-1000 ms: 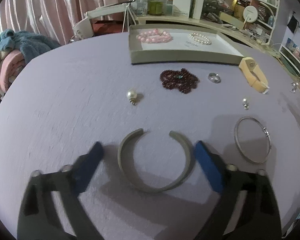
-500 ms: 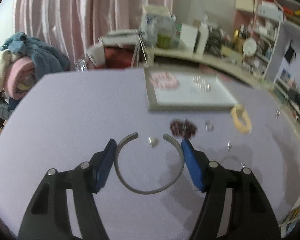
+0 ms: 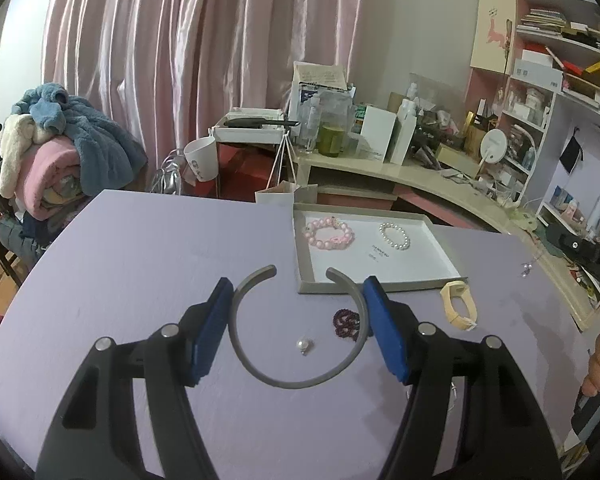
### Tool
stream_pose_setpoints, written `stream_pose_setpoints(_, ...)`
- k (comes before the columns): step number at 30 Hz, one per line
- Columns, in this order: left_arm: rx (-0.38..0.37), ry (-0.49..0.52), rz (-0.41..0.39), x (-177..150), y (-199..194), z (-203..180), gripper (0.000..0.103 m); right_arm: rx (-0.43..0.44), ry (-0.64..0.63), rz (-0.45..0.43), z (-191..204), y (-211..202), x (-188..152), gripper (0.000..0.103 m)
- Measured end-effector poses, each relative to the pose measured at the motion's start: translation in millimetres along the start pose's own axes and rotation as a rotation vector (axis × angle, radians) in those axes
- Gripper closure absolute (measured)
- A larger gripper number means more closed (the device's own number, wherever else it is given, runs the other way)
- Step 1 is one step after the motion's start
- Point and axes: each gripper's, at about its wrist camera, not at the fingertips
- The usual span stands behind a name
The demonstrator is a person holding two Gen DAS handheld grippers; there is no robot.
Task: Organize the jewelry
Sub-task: 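Lower the cuff bangle into the tray with the left tool while the right tool releases the earrings there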
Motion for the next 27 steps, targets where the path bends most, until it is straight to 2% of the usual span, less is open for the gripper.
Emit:
stream_pose_setpoints(8, -0.021, 0.006, -0.009, 16, 9, -5, 0.037, -0.015, -0.029, -0.013, -6, 19, 24, 0.096)
stream_pose_setpoints(16, -0.029, 0.029, -0.043, 47, 29, -12, 0.037, -0.02, -0.013, -0.003, -18, 65, 57, 0.096)
stream_pose_setpoints(20, -0.035, 0.033, -0.048, 59, 45, -14, 0.037, -0.019, 0.015, 0.046, -25, 102, 59, 0.096)
stream_pose_setpoints(27, -0.045, 0.04, -0.015, 71, 84, -18, 0.037, -0.058, -0.007, 0.169, -31, 163, 41, 0.096)
Point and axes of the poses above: each gripper's, at about its wrist camera, not at the fingertips, and y roughly the way its jaws point, z to its left, x to its top
